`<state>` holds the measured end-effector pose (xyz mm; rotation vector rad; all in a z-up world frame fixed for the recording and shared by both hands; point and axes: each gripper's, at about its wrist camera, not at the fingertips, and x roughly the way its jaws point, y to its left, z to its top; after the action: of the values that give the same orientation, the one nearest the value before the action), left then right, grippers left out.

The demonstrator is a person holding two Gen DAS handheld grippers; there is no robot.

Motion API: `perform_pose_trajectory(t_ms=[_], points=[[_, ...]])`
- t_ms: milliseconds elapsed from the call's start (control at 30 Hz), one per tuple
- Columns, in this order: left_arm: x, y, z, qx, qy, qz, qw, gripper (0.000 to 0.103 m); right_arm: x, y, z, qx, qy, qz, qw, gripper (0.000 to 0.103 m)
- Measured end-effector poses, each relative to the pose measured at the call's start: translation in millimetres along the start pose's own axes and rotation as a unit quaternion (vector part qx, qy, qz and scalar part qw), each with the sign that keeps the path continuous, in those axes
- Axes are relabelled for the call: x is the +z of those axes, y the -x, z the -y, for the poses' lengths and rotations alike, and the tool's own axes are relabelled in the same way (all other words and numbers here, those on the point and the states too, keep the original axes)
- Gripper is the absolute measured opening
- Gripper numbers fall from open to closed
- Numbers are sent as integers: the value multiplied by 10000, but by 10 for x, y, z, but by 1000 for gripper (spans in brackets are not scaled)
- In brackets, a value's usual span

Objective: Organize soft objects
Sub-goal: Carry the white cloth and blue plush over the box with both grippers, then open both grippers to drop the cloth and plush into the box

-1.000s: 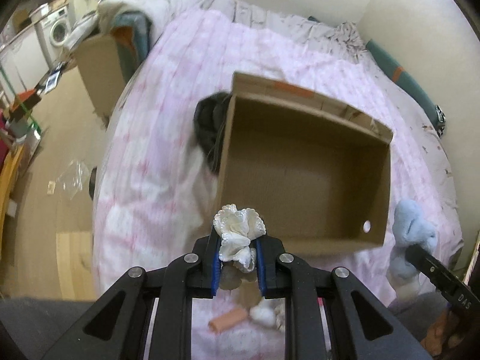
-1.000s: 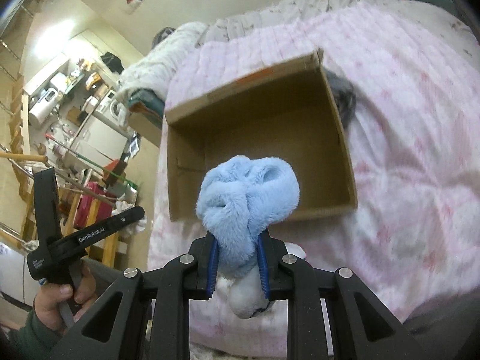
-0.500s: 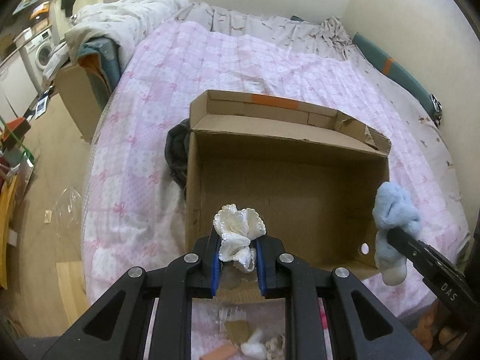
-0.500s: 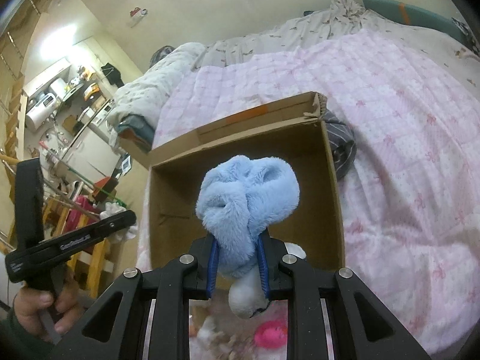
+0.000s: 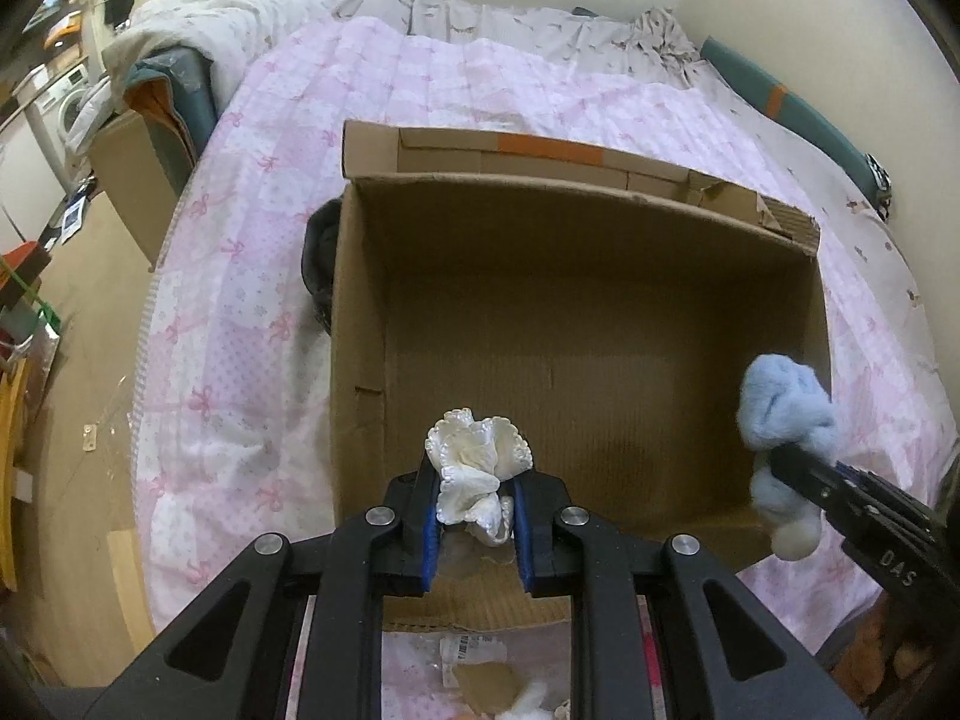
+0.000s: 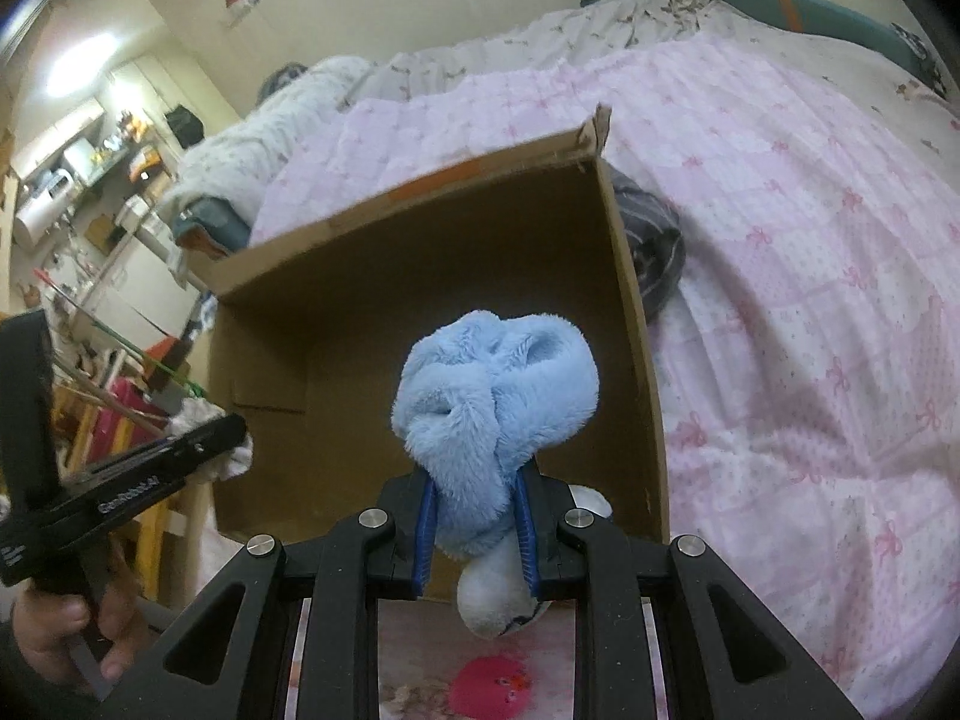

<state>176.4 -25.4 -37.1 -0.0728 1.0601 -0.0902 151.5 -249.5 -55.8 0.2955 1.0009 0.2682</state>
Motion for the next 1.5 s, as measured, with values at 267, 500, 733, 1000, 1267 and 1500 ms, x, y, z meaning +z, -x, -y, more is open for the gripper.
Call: perform_pose_trajectory(t_ms=[267, 500, 733, 1000, 1267, 1500], points=[[-10, -54, 82, -66, -134, 26, 9999, 18, -54, -189, -14, -255, 198, -298, 9990, 24], [-21, -60, 80, -60, -144, 40, 9999, 18, -73, -210, 0, -318, 184, -385, 9986, 24], [-27, -63, 89, -61, -165, 56, 9998, 18, -62, -206, -4, -312, 175, -381, 9986, 25], [-40, -82, 96, -94, -170, 32, 9998, 19, -58, -204, 7, -291, 133, -370, 9988, 26], [-42, -90, 104, -69, -183, 13, 9998, 25, -63, -202, 10, -278, 119, -367, 9989, 27], [-25, -11, 91, -79, -93, 127, 9998, 57, -44, -153, 23, -141, -1, -263, 9996, 34]])
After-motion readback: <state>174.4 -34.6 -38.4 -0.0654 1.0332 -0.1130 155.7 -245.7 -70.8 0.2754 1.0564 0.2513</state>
